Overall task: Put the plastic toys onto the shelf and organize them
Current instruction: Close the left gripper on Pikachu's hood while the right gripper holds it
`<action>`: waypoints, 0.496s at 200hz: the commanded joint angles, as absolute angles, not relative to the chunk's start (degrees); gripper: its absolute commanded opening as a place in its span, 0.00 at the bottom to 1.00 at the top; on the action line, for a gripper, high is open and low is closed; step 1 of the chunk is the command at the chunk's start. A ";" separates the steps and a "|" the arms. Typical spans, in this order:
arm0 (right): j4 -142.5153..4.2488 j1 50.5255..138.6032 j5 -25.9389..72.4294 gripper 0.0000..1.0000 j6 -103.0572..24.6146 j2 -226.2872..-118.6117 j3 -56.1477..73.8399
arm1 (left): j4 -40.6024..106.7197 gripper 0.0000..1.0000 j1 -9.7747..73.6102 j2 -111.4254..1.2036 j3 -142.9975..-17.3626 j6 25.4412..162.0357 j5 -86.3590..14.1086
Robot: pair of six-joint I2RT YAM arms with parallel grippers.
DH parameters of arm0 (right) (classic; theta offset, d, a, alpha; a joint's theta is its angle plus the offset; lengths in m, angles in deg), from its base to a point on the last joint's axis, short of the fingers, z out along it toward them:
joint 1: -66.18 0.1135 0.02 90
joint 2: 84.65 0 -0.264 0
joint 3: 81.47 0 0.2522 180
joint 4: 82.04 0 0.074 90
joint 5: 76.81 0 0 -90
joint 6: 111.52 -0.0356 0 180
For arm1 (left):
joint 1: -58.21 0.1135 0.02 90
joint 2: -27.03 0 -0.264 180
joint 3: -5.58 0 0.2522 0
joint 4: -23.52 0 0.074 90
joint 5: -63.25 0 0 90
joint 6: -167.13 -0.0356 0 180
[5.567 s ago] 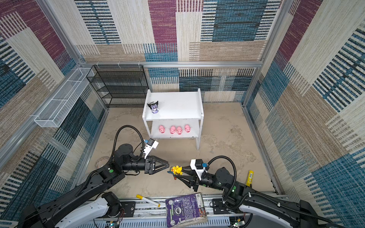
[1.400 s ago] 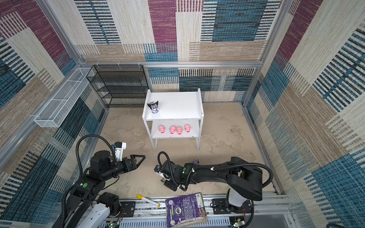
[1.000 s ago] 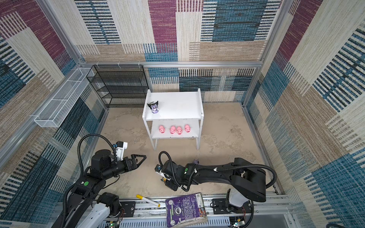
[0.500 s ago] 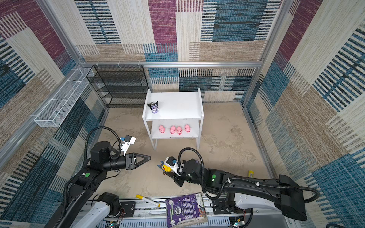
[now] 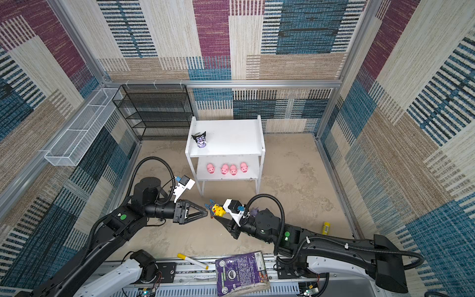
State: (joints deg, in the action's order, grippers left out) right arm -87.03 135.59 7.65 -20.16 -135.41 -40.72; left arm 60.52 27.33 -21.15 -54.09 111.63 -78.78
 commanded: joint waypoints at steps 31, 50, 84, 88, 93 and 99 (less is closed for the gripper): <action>-91.53 135.80 9.37 0.30 -18.74 -135.27 -40.90 | 60.74 0.73 24.34 -25.11 -57.76 109.50 -74.20; -91.74 135.88 9.26 0.30 -18.32 -135.62 -40.81 | 60.45 0.68 23.40 -26.84 -58.75 109.50 -73.86; -92.04 136.31 7.25 0.29 -17.92 -136.19 -40.90 | 60.31 0.60 21.52 -29.17 -60.42 109.63 -73.41; -92.01 136.39 6.83 0.29 -17.85 -136.19 -40.90 | 60.31 0.59 21.27 -29.34 -60.61 109.58 -73.21; -92.01 136.47 6.48 0.29 -17.77 -136.24 -40.81 | 60.32 0.58 21.00 -29.49 -60.73 109.57 -73.13; -92.01 136.61 6.22 0.29 -17.65 -136.41 -40.81 | 60.30 0.56 20.79 -29.61 -60.82 109.62 -72.86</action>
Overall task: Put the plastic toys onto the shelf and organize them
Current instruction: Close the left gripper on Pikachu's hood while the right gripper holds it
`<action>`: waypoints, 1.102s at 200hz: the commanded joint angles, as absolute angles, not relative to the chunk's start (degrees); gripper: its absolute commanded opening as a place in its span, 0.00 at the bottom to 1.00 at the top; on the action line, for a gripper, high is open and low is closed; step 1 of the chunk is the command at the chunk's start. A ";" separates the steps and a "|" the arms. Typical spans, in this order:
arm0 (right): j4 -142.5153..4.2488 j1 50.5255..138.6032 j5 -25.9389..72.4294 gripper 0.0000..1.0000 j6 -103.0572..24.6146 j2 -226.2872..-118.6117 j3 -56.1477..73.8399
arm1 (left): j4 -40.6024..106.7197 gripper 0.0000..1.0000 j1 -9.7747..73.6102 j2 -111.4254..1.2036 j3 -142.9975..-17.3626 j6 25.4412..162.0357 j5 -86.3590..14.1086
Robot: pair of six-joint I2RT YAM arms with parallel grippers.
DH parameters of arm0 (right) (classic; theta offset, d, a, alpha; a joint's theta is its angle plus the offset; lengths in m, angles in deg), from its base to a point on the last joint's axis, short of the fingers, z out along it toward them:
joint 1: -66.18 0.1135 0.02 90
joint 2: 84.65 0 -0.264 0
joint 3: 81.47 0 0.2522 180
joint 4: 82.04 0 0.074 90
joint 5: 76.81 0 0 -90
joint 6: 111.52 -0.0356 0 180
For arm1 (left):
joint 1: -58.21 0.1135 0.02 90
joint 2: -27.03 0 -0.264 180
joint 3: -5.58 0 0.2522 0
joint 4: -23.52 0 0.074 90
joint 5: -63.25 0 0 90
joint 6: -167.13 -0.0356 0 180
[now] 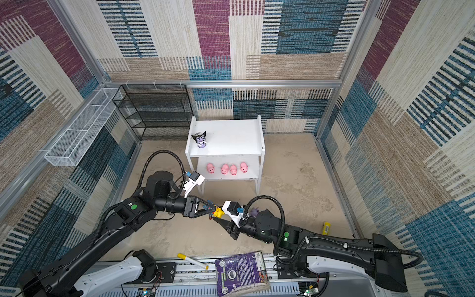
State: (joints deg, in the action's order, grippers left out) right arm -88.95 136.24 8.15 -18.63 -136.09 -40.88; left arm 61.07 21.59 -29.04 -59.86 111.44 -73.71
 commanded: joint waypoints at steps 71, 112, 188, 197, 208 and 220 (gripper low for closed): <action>-93.10 138.79 -1.70 0.28 -16.13 -136.99 -41.26 | 62.21 0.44 18.84 -31.22 -62.33 109.07 -72.07; -93.92 140.70 -5.97 0.28 -14.83 -138.41 -40.73 | 63.61 0.45 18.29 -32.17 -63.50 108.32 -71.78; -94.32 141.33 -9.03 0.30 -15.53 -138.06 -41.57 | 69.52 0.25 18.14 -33.69 -69.06 104.29 -70.45; -94.85 141.46 -8.72 0.30 -15.42 -137.65 -41.96 | 69.49 0.25 18.14 -34.11 -69.56 104.24 -71.26; -95.20 141.42 -8.25 0.28 -15.20 -137.32 -42.22 | 69.53 0.25 18.04 -34.45 -69.83 104.29 -71.54; -95.50 141.42 -7.88 0.28 -15.17 -137.05 -42.49 | 69.53 0.24 17.93 -34.43 -69.92 104.37 -71.75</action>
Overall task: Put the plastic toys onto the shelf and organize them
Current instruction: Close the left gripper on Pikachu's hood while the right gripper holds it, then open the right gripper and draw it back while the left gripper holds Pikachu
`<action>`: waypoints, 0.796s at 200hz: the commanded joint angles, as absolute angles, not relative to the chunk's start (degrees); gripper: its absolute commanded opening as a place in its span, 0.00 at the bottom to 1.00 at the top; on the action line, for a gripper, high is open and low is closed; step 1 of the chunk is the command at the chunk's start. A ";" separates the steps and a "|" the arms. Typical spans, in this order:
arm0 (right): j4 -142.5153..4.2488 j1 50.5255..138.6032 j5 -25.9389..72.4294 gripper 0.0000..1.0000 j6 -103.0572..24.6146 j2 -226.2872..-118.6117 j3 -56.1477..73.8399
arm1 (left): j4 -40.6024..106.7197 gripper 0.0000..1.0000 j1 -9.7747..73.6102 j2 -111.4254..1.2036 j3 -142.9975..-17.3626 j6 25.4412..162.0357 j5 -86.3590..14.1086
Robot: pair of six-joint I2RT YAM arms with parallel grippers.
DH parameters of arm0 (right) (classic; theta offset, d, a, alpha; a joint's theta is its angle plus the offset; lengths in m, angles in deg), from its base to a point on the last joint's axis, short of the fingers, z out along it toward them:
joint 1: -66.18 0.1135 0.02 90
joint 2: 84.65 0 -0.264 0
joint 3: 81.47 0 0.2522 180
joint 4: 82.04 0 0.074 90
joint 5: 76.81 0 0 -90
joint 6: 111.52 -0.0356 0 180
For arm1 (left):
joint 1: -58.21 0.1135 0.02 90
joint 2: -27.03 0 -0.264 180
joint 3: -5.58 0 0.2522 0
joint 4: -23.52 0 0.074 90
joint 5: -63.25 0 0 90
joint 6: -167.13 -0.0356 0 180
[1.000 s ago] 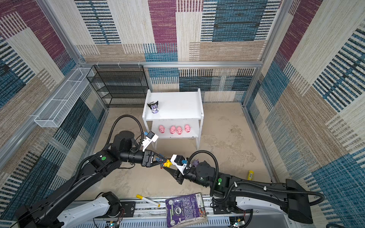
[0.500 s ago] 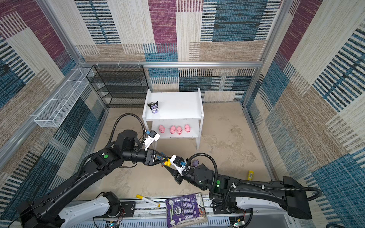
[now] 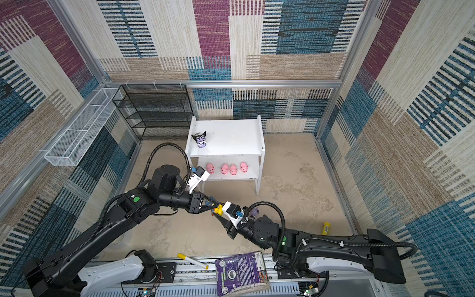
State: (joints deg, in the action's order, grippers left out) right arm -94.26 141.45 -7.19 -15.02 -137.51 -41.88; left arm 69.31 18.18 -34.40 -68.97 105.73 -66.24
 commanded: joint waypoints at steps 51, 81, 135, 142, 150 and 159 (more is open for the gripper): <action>-92.20 141.42 -5.62 0.38 -16.41 -138.37 -41.13 | 70.97 0.16 17.80 -34.35 -72.24 103.05 -69.71; -90.66 141.42 -5.12 0.42 -17.40 -138.12 -41.05 | 73.56 0.15 17.70 -35.17 -74.08 100.64 -68.41; -88.04 141.42 -4.39 0.62 -18.50 -137.37 -40.78 | 84.35 0.13 17.56 -38.36 -83.44 91.94 -65.37; -87.55 141.42 -4.33 0.66 -18.66 -137.25 -40.65 | 85.81 0.13 17.46 -38.89 -85.03 90.58 -65.00; -86.75 141.46 -4.57 0.70 -19.00 -136.88 -40.59 | 87.40 0.13 17.49 -39.64 -86.95 89.16 -64.51; -85.82 141.43 -4.97 0.73 -19.56 -136.29 -40.63 | 89.46 0.13 17.32 -40.50 -89.39 87.37 -63.97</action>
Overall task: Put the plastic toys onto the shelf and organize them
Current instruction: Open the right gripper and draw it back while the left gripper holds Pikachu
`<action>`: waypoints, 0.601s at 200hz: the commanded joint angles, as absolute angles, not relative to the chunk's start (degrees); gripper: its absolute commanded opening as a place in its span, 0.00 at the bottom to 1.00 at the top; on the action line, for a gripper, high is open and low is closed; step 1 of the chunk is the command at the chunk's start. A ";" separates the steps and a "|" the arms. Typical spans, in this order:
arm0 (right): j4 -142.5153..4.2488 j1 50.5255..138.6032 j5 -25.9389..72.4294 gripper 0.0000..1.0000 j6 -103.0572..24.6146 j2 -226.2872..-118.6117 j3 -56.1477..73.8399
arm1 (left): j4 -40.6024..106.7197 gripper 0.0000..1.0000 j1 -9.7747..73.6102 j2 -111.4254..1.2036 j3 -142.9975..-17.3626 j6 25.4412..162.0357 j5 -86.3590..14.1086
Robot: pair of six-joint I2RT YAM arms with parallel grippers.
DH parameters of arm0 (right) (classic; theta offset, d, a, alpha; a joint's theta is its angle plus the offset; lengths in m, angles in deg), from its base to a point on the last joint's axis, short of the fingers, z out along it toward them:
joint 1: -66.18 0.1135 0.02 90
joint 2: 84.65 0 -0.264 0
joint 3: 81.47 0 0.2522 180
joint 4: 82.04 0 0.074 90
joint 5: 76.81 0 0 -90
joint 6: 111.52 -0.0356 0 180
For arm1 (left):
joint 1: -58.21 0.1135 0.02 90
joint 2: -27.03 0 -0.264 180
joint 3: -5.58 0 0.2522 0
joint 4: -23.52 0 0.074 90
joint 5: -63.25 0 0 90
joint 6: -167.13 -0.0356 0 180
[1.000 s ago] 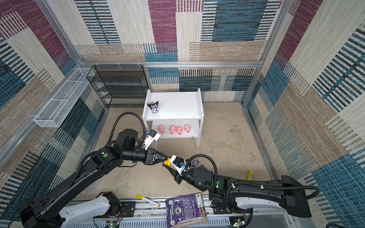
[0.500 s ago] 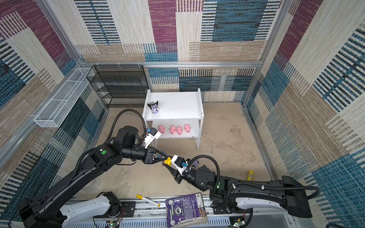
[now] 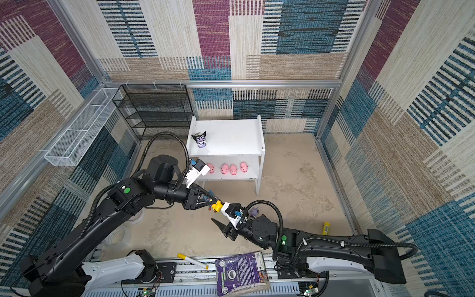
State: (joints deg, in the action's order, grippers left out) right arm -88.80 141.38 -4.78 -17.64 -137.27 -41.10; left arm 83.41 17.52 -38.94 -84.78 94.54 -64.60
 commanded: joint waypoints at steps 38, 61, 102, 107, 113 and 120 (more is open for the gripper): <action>-83.16 141.42 -4.80 0.81 -21.68 -129.61 -42.76 | 99.14 0.12 16.62 -45.97 -100.77 79.26 -58.97; -82.02 141.42 -3.91 0.85 -20.81 -125.73 -42.95 | 102.54 0.12 15.19 -47.49 -103.92 75.54 -56.34; -81.00 141.41 -0.72 0.90 -20.53 -124.41 -40.46 | 105.14 0.10 8.58 -48.39 -106.14 70.06 -44.69; -80.77 141.42 -0.46 0.90 -20.68 -124.69 -40.16 | 105.36 0.09 7.94 -48.51 -106.54 69.46 -44.15; -80.49 141.42 -0.82 0.90 -21.00 -125.06 -39.59 | 105.60 0.10 7.24 -48.52 -106.99 68.70 -43.59; -80.06 141.42 -0.87 0.91 -21.35 -125.70 -38.93 | 105.97 0.10 6.34 -48.63 -107.53 67.85 -42.76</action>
State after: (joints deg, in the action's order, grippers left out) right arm -80.91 141.38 -2.18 -20.16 -124.59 -40.68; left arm 103.47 8.30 -48.47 -105.85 73.62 -48.80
